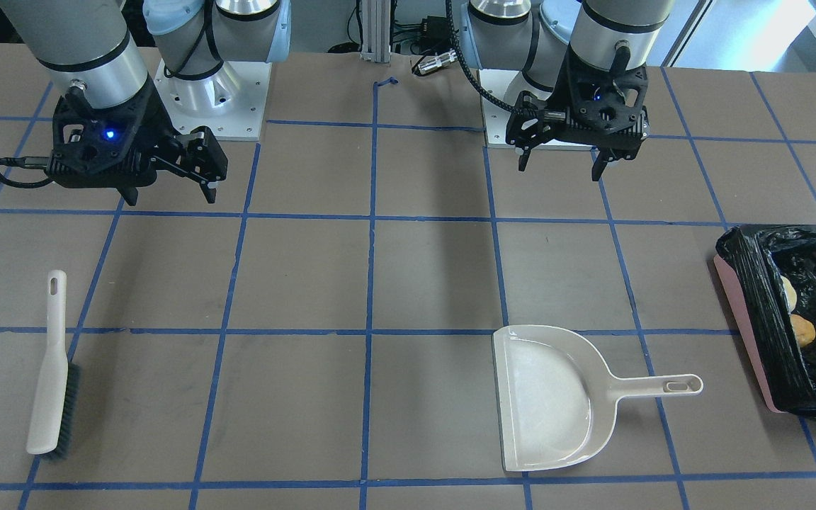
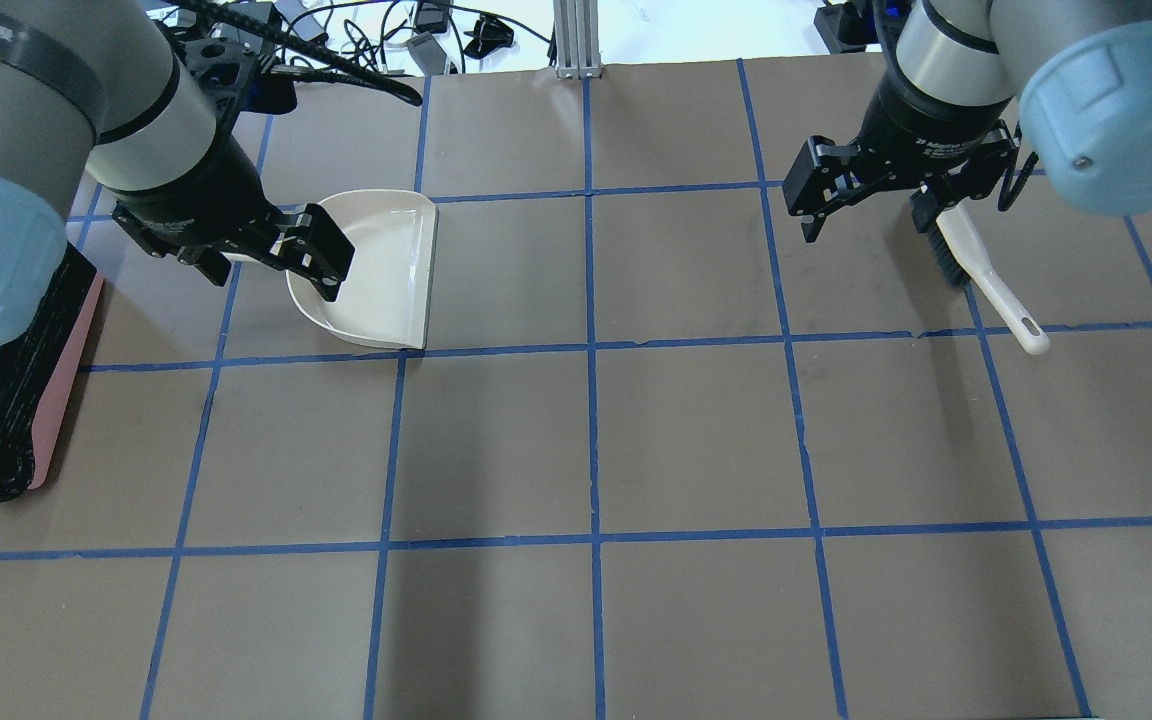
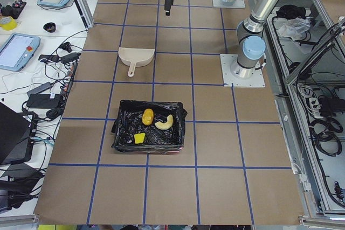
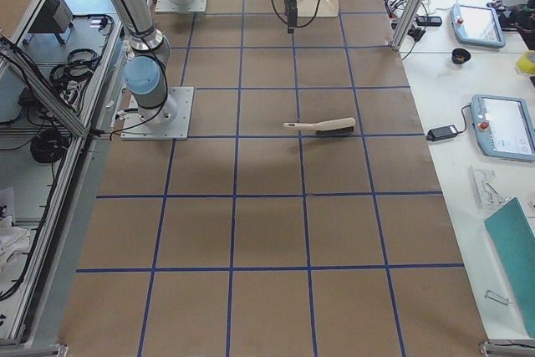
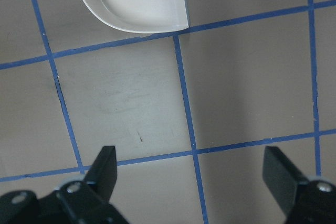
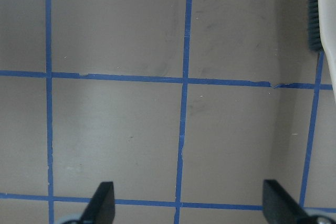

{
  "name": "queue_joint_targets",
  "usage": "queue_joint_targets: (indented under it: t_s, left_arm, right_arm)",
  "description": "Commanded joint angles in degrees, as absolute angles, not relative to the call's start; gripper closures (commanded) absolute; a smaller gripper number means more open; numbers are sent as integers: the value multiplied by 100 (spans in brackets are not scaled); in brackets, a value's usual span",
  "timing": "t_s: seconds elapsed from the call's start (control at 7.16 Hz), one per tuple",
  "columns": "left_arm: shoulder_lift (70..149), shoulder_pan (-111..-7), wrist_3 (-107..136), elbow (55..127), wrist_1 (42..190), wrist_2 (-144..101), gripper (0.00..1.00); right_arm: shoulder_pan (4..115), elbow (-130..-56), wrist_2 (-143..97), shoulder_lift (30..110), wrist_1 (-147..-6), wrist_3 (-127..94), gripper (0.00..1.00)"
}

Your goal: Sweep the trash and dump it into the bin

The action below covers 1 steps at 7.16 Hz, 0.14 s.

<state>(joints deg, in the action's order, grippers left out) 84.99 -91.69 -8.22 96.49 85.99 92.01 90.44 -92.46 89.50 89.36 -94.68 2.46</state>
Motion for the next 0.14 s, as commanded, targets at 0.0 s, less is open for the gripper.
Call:
queue_joint_targets:
  t_s: [0.0]
  left_arm:
    - [8552, -9167, -809, 9686, 8596, 9202, 0]
  right_arm:
    - [9044, -9246, 8939, 8930, -9475, 246, 0]
